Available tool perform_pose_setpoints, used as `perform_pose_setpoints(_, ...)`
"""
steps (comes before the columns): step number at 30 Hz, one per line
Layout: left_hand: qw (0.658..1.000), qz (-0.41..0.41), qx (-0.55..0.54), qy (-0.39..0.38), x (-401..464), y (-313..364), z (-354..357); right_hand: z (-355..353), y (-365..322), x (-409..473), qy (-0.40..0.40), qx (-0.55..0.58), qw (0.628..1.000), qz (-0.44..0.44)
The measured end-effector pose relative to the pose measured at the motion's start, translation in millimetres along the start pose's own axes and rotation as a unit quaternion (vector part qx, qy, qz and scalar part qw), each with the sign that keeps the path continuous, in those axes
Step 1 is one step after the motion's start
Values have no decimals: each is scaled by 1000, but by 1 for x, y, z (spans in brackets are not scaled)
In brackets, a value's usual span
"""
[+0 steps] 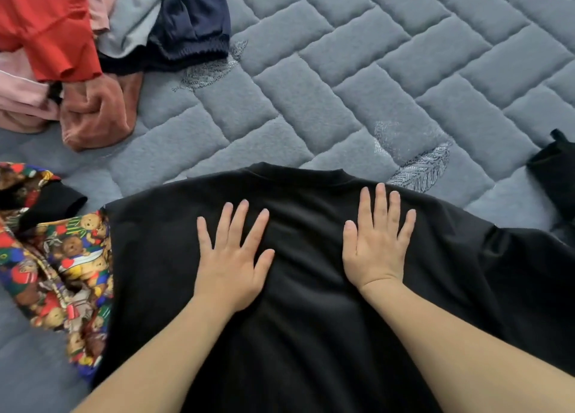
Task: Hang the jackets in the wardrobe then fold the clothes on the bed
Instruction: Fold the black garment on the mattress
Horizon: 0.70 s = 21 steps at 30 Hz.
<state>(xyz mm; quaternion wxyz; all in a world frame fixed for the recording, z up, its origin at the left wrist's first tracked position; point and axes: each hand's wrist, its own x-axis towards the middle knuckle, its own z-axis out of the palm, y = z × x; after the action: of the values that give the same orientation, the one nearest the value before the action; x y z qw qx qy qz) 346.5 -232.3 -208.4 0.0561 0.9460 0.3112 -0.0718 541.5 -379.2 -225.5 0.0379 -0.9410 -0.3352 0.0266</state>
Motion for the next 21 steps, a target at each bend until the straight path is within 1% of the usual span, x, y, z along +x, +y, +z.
perform_pose_setpoints(3,994,-104,24,-28,22,9,-2,-6,-2,-2,-12,6,1000,-1)
perform_pose_setpoints(5,981,-186,-5,-49,32,26,-9,-16,-1,-1,-43,38,998,-22)
perform_pose_setpoints(6,969,-237,-44,-61,35,40,-15,-25,5,3,-60,92,993,-43)
perform_pose_setpoints(7,951,-288,-90,-68,37,55,-23,-38,18,9,-76,175,979,-66)
perform_pose_setpoints(8,935,-322,-137,-64,36,72,-31,-54,37,19,-74,276,955,-83)
perform_pose_setpoints(9,934,-317,-161,-39,35,100,-37,-73,72,26,-35,354,931,-79)
perform_pose_setpoints(10,947,-277,-164,7,31,123,-40,-90,102,36,22,375,925,-59)
perform_pose_setpoints(11,961,-213,-167,52,26,148,-44,-106,133,47,89,356,930,-28)
perform_pose_setpoints(12,973,-135,-174,75,20,184,-47,-121,173,55,142,310,940,18)
perform_pose_setpoints(13,979,-57,-183,68,17,222,-48,-132,211,61,169,258,948,85)
perform_pose_setpoints(14,982,9,-185,37,17,259,-47,-139,248,66,165,220,947,166)
perform_pose_setpoints(15,982,55,-181,-8,21,295,-45,-143,282,70,135,205,934,260)
perform_pose_setpoints(16,981,81,-171,-48,29,325,-45,-142,312,70,80,237,898,363)
perform_pose_setpoints(17,980,92,-158,-75,39,348,-46,-138,335,69,19,317,840,440)
perform_pose_setpoints(18,980,95,-145,-97,50,365,-45,-133,353,66,-35,410,776,477)
perform_pose_setpoints(19,980,99,-128,-113,62,376,-45,-128,366,61,-74,461,737,489)
perform_pose_setpoints(20,981,109,-105,-125,71,382,-45,-123,376,56,-108,466,731,486)
perform_pose_setpoints(21,980,124,-74,-134,79,386,-46,-119,383,53,-132,458,743,470)
